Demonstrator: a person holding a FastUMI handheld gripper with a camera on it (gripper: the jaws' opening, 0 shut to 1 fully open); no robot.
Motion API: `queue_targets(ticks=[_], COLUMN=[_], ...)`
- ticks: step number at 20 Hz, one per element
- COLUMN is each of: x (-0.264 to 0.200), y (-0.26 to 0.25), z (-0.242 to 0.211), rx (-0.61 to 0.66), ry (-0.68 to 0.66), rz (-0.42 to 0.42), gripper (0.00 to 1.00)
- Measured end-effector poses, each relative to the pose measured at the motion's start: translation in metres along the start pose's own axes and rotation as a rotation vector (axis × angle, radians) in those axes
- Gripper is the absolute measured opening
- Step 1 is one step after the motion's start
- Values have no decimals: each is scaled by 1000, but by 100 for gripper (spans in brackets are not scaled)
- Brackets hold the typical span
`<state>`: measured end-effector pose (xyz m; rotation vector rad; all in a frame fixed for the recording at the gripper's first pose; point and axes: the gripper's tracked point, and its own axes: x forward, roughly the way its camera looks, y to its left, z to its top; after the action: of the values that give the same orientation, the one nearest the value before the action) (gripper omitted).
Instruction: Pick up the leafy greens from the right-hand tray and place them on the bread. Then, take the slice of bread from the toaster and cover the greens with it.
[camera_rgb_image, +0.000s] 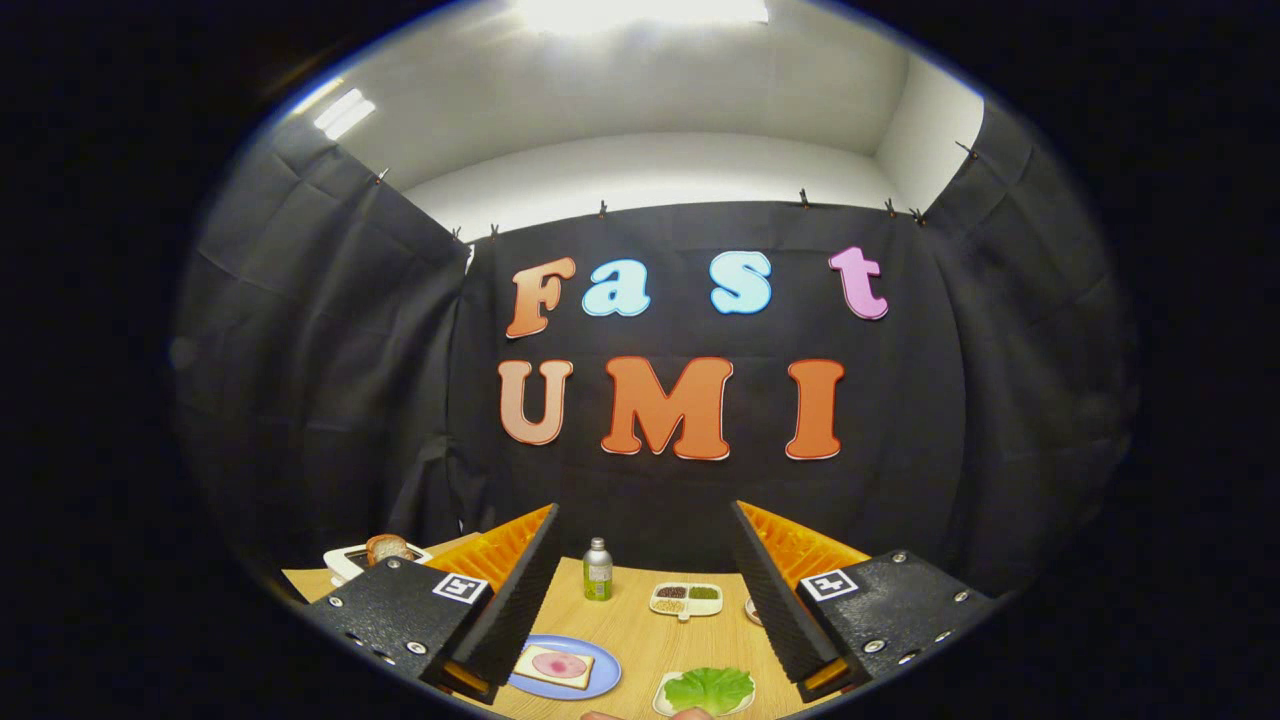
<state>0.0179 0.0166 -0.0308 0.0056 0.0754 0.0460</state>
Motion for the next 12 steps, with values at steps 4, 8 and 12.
queue_targets(ticks=[4, 8, 12], x=[9, 13, 14], y=[-8, 1, -3], z=[-28, -62, -90], rx=[8, 83, 143], ry=[102, 232, 353], rz=[3, 82, 118], gripper=[98, 98, 98])
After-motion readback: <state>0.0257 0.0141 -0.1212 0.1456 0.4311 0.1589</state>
